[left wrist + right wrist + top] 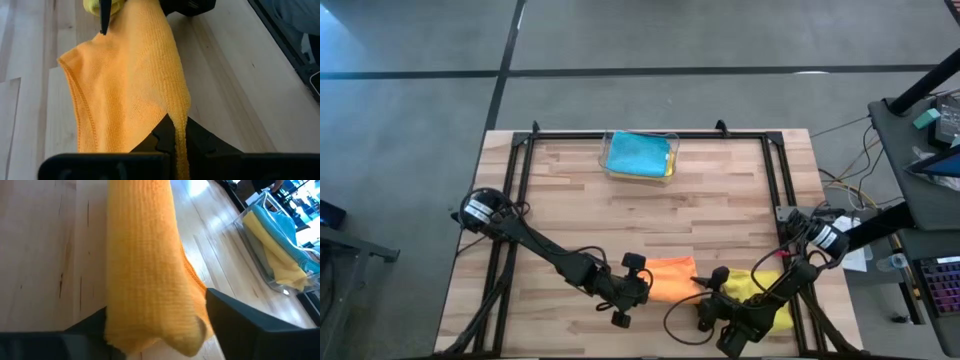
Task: Fold microfiber towels
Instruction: Put the orange microfiber cloth into the transparent bin
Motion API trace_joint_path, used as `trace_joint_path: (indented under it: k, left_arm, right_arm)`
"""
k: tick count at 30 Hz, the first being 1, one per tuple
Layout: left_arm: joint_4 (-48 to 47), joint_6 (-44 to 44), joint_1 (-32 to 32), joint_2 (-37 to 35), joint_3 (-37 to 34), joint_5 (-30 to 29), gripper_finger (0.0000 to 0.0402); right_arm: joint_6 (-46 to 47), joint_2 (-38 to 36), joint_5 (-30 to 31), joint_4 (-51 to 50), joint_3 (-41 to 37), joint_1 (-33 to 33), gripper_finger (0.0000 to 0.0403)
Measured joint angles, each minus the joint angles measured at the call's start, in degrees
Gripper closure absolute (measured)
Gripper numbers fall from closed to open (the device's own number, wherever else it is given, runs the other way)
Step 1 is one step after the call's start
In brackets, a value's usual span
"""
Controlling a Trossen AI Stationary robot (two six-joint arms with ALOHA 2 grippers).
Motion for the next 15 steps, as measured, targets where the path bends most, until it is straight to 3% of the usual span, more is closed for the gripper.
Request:
trace_joint_path:
  k: [10, 15]
  left_arm:
    - [-0.07, 1.03, -0.04, -0.23, -0.22, 0.89, 0.0396]
    - [-3.5, 3.46, -0.13, -1.19, -0.25, 1.69, 0.0349]
  right_arm:
    - [-4.47, -0.69, -1.62, -0.04, 1.92, -0.34, 0.0378]
    - [-3.38, -2.69, -1.95, -0.04, 2.19, -0.71, 0.0392]
